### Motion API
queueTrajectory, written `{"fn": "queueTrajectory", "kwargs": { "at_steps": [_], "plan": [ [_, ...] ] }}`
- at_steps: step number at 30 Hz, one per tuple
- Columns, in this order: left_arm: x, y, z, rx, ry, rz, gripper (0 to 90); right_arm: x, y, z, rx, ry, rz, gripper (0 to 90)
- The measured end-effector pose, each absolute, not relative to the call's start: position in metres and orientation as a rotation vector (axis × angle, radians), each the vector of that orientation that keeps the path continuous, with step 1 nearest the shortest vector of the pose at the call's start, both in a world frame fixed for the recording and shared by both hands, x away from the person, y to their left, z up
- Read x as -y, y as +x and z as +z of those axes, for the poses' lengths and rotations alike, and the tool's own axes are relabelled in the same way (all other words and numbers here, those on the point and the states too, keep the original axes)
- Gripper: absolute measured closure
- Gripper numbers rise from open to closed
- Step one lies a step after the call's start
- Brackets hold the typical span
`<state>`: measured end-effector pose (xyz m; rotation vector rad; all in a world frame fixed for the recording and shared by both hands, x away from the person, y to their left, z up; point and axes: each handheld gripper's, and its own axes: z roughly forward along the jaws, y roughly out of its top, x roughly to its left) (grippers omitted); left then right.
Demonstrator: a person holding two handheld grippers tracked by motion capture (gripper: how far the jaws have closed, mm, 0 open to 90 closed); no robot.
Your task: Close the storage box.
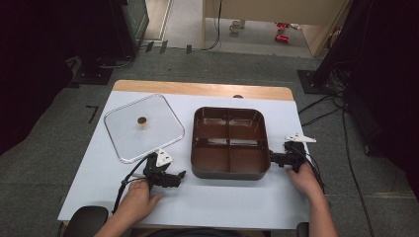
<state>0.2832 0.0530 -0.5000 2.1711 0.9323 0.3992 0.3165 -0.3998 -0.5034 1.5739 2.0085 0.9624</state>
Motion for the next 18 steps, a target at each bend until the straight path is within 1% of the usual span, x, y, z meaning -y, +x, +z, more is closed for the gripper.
{"fn": "queueTrajectory", "kwargs": {
  "at_steps": [18],
  "plan": [
    [-0.0525, 0.2826, -0.5, -0.93, 2.173, 0.407, 12.4, 0.3998, 0.3163, -0.5034, -2.009, 1.572, 0.96, 12.3]
  ]
}}
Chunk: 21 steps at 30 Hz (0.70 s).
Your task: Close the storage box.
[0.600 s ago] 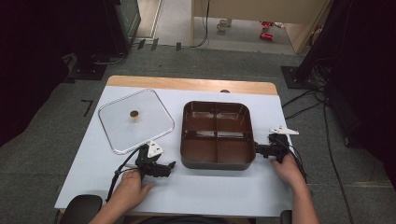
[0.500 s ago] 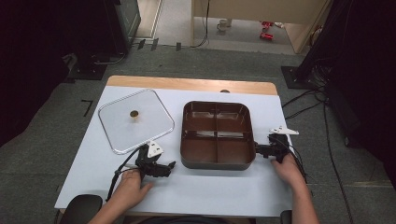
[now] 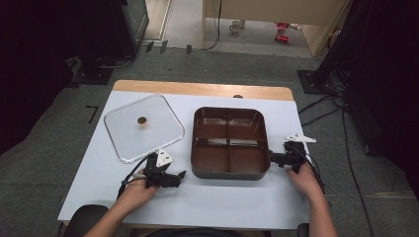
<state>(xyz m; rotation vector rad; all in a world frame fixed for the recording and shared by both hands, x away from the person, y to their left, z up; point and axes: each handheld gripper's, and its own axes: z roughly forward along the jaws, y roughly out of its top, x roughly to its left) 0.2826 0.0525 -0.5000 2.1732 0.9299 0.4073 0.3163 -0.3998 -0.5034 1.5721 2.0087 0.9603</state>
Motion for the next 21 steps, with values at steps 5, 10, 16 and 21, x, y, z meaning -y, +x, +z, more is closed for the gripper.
{"fn": "queueTrajectory", "kwargs": {
  "at_steps": [5, 10, 16, 21],
  "plan": [
    [-0.0523, 0.2824, -0.4999, -0.927, 2.174, 0.411, 12.5, 0.3997, 0.3163, -0.5034, -2.009, 1.572, 0.96, 12.3],
    [-0.0522, 0.2823, -0.4999, -0.926, 2.175, 0.412, 12.6, 0.3997, 0.3163, -0.5034, -2.008, 1.574, 0.96, 12.3],
    [-0.0511, 0.2804, -0.4993, -0.904, 2.18, 0.43, 14.4, 0.3997, 0.3163, -0.5034, -2.009, 1.572, 0.96, 12.4],
    [-0.0514, 0.2809, -0.4994, -0.907, 2.178, 0.421, 14.6, 0.3997, 0.3163, -0.5034, -2.008, 1.572, 0.96, 12.4]
  ]
}}
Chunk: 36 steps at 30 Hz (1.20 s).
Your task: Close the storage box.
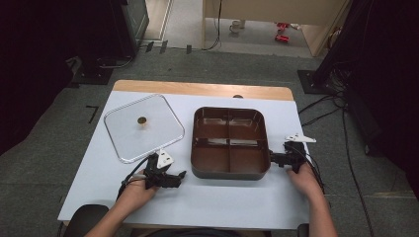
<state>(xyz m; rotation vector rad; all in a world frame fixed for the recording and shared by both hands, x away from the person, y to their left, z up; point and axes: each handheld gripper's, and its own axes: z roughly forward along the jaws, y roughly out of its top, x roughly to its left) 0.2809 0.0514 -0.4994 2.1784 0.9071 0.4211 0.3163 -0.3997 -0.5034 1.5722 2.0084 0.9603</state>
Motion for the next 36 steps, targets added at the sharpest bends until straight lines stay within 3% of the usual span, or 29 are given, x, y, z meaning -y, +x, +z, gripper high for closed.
{"fn": "queueTrajectory", "kwargs": {
  "at_steps": [9, 15, 19, 24, 30, 34, 36],
  "plan": [
    [-0.048, 0.282, -0.491, -0.829, 2.226, 0.368, 17.6, 0.4, 0.316, -0.503, -2.009, 1.571, 0.96, 12.4],
    [-0.041, 0.287, -0.473, -0.811, 2.303, 0.243, 17.5, 0.4, 0.316, -0.503, -2.009, 1.571, 0.96, 12.4],
    [-0.042, 0.29, -0.465, -0.788, 2.262, 0.189, 17.5, 0.4, 0.316, -0.503, -2.009, 1.572, 0.96, 12.4],
    [-0.044, 0.295, -0.454, -0.814, 2.209, 0.219, 17.1, 0.4, 0.316, -0.504, -2.008, 1.571, 0.961, 12.4],
    [-0.05, 0.295, -0.451, -0.774, 2.179, 0.191, 8.3, 0.4, 0.316, -0.503, -2.009, 1.571, 0.96, 12.4],
    [-0.055, 0.299, -0.446, -0.802, 2.132, 0.198, 8.7, 0.4, 0.316, -0.503, -2.009, 1.573, 0.959, 12.4],
    [-0.056, 0.301, -0.443, -0.839, 2.113, 0.246, 14.2, 0.4, 0.316, -0.503, -2.008, 1.573, 0.961, 12.4]
  ]
}}
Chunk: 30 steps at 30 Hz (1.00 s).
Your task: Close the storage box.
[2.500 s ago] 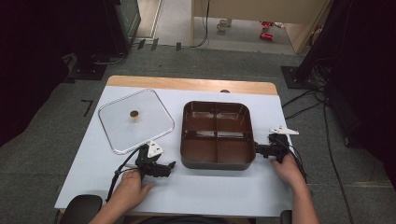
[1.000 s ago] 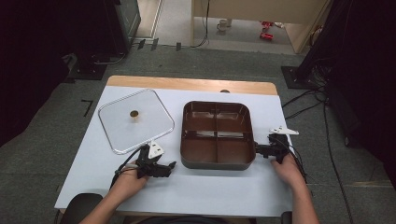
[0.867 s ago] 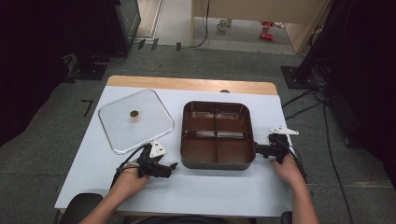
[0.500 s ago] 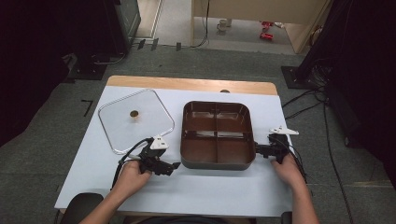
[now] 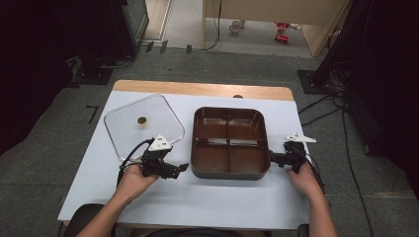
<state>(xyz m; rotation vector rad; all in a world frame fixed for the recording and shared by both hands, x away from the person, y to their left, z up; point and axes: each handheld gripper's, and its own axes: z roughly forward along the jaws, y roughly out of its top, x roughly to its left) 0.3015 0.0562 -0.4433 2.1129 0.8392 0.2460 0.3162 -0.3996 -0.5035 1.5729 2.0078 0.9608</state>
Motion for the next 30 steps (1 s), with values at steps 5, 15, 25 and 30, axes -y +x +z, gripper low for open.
{"fn": "queueTrajectory", "kwargs": {
  "at_steps": [5, 15, 25, 30],
  "plan": [
    [-0.062, 0.309, -0.442, -0.854, 2.111, 0.235, 14.5, 0.4, 0.316, -0.503, -2.008, 1.571, 0.961, 12.4],
    [-0.071, 0.323, -0.439, -0.862, 2.103, 0.271, 20.4, 0.4, 0.316, -0.504, -2.008, 1.571, 0.96, 12.5],
    [-0.082, 0.342, -0.44, -0.913, 2.112, 0.337, 29.8, 0.401, 0.317, -0.503, -2.013, 1.577, 0.978, 11.3],
    [-0.087, 0.353, -0.44, -0.957, 2.105, 0.354, 30.0, 0.401, 0.317, -0.503, -2.013, 1.578, 0.978, 11.3]
  ]
}}
